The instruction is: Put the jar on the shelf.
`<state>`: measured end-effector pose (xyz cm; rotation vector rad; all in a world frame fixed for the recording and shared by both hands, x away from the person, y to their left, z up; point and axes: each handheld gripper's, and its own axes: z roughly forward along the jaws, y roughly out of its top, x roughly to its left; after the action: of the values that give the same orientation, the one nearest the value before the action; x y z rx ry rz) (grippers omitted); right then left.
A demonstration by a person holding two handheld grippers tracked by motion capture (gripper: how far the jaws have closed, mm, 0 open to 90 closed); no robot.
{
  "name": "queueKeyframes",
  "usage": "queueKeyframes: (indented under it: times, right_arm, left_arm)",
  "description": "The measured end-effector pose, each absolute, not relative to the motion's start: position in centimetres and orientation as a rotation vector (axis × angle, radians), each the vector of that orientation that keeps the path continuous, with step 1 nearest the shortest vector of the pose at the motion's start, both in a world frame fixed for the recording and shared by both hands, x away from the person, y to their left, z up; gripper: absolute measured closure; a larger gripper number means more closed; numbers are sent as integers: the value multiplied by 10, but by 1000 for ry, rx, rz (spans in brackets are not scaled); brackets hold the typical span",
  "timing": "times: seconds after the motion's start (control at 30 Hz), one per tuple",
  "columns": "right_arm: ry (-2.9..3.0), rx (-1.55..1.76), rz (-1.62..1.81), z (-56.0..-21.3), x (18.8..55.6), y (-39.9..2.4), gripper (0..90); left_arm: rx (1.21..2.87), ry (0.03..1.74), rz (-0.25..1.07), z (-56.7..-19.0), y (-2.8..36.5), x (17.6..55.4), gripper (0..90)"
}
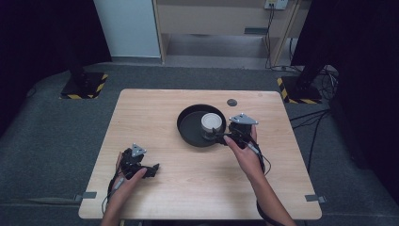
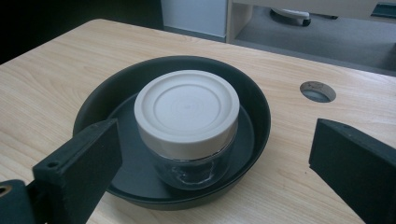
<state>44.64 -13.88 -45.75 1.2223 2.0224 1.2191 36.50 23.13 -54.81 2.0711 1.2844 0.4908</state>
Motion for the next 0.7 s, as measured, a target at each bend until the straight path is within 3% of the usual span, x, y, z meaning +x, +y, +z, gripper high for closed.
queueKeyframes:
  times: [0.7]
  right_arm:
    - [2031, 1226, 1193, -461, 441, -147, 30]
  left_arm:
    - [2070, 1285, 491, -548, 231, 365, 0]
